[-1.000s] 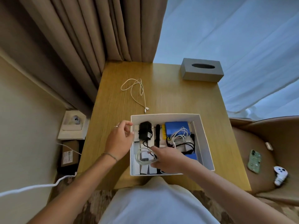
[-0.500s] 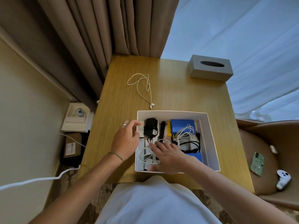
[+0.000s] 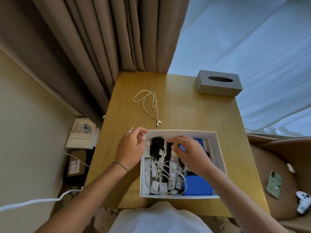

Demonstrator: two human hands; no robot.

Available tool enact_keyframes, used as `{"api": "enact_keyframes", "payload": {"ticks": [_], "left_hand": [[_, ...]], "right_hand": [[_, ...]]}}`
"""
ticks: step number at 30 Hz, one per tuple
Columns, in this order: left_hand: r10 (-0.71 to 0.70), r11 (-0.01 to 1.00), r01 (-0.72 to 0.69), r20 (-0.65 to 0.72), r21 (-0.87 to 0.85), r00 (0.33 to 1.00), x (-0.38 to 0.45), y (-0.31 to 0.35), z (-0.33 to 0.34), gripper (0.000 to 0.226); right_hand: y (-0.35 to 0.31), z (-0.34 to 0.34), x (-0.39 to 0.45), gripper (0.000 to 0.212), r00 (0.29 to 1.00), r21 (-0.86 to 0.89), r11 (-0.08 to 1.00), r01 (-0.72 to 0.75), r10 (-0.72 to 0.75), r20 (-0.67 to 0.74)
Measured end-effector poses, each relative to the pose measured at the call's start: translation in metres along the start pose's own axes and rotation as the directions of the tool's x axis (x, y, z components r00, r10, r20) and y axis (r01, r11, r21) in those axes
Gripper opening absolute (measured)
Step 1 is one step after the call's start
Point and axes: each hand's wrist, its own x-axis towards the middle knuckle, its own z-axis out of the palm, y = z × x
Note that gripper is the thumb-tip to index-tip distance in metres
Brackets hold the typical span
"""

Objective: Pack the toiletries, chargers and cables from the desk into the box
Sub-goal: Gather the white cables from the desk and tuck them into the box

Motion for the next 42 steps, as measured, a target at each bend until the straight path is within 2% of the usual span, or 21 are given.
{"api": "enact_keyframes", "payload": {"ticks": [4, 7, 10, 13, 17, 20, 25, 29, 34, 39, 42], "left_hand": [[-0.072, 0.993, 0.058, 0.132, 0.106, 0.989, 0.037, 0.019, 0.000, 0.017], [-0.181, 0.974, 0.138, 0.251, 0.181, 0.951, 0.072, 0.032, 0.008, 0.018], [-0.243, 0.949, 0.152, 0.334, 0.275, 0.911, 0.109, 0.039, 0.024, 0.018], [-0.361, 0.892, 0.218, 0.332, 0.397, 0.871, 0.137, 0.035, 0.043, 0.022], [-0.536, 0.788, 0.314, 0.339, 0.530, 0.773, 0.158, 0.021, 0.074, 0.025], [-0.615, 0.732, 0.351, 0.345, 0.584, 0.709, 0.169, 0.010, 0.097, 0.042], [-0.631, 0.624, 0.320, 0.218, 0.713, 0.745, 0.185, -0.008, 0.124, 0.061], [-0.636, 0.546, 0.291, 0.163, 0.786, 0.754, 0.193, -0.014, 0.140, 0.058], [-0.632, 0.555, 0.301, 0.157, 0.775, 0.759, 0.199, -0.013, 0.142, 0.024], [-0.631, 0.555, 0.257, 0.199, 0.792, 0.750, 0.195, -0.009, 0.134, 0.013], [-0.634, 0.603, 0.291, 0.225, 0.743, 0.740, 0.192, -0.006, 0.132, 0.015]], "right_hand": [[0.003, -0.017, 0.024, 0.026, 0.996, 0.130, 0.990, -0.051, 0.060, -0.065], [0.008, -0.027, 0.047, 0.026, 0.990, 0.240, 0.968, -0.074, 0.101, -0.100], [0.012, -0.036, 0.073, 0.031, 0.979, 0.362, 0.924, -0.126, 0.174, -0.104], [0.018, -0.043, 0.100, 0.031, 0.976, 0.407, 0.899, -0.162, 0.207, -0.069], [0.032, -0.045, 0.132, 0.030, 0.979, 0.380, 0.906, -0.184, 0.204, -0.015], [0.039, -0.046, 0.149, 0.031, 0.985, 0.393, 0.905, -0.162, 0.172, 0.009], [0.058, -0.045, 0.160, 0.027, 0.988, 0.405, 0.903, -0.145, 0.151, 0.018], [0.071, -0.042, 0.160, 0.028, 0.990, 0.405, 0.908, -0.109, 0.135, -0.034], [0.076, -0.043, 0.159, 0.027, 0.987, 0.444, 0.888, -0.122, 0.156, -0.042], [0.072, -0.042, 0.157, 0.025, 0.987, 0.434, 0.891, -0.131, 0.160, -0.030], [0.071, -0.046, 0.153, 0.025, 0.989, 0.428, 0.896, -0.116, 0.145, -0.035]]}}
